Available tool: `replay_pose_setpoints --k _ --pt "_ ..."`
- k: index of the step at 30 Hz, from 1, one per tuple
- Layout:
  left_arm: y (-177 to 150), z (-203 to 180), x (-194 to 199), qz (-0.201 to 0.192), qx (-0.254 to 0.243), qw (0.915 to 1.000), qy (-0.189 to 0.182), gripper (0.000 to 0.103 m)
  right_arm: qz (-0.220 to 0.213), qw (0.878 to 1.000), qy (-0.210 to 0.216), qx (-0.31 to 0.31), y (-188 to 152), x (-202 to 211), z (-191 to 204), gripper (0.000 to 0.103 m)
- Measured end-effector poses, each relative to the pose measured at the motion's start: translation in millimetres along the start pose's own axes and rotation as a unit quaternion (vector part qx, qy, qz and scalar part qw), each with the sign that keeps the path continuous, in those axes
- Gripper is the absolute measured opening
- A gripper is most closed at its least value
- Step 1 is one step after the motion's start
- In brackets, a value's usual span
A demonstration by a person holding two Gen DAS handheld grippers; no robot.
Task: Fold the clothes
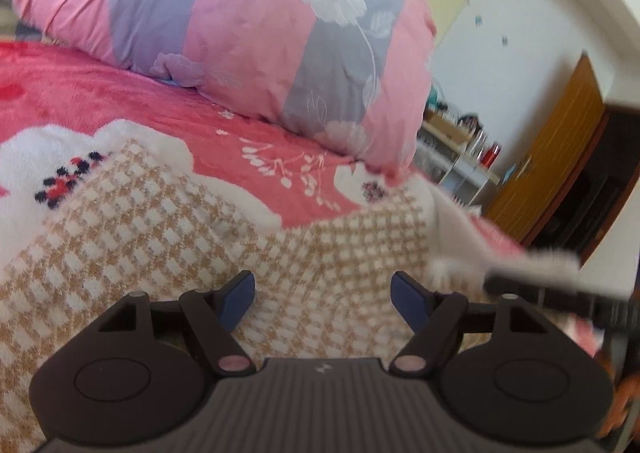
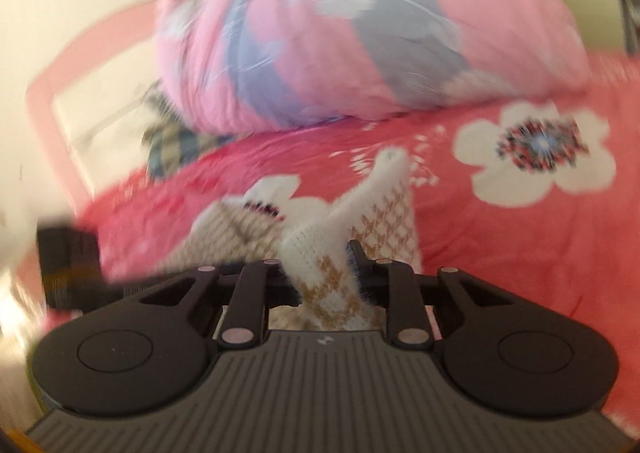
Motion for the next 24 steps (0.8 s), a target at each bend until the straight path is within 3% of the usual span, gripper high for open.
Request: replay_pose_setpoints --k 5,10,19,22,23,24 --pt "14 9 16 -0.044 0.056 0.9966 -0.043 0.076 0.049 0.994 0.009 0.095 -22 1 40 0.019" --pt "25 12 28 -0.077 0.089 0.9889 -0.091 0.077 0.096 0.974 -0.018 0.206 -46 -6 69 0.019" --pt "10 2 3 0.000 0.023 0.9990 -0.038 0.077 0.097 0.906 -0.093 0.401 -76 -2 107 0.021" --pt "6 -2 -3 0.020 -0.005 0.9997 -0.015 0.076 0.101 0.899 -0.101 0.415 -77 10 109 0.021" --pt "4 -3 -4 0.024 -0.014 0.9996 -0.010 0.076 0.102 0.902 -0.097 0.408 -73 16 110 0.022" --pt "3 -4 -5 0.026 -0.021 0.9994 -0.006 0.076 0.096 0.913 -0.086 0.387 -65 25 110 0.023"
Point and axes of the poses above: each gripper's, at about its wrist camera, not at the fingertips, and x roughly against the way its jaws point, z to its left, y to its top, the point moved 5 cm from there along -x, roughly the way its jaws point, and after that the axes turned 5 degrees about -y, right-handed, at the moved point
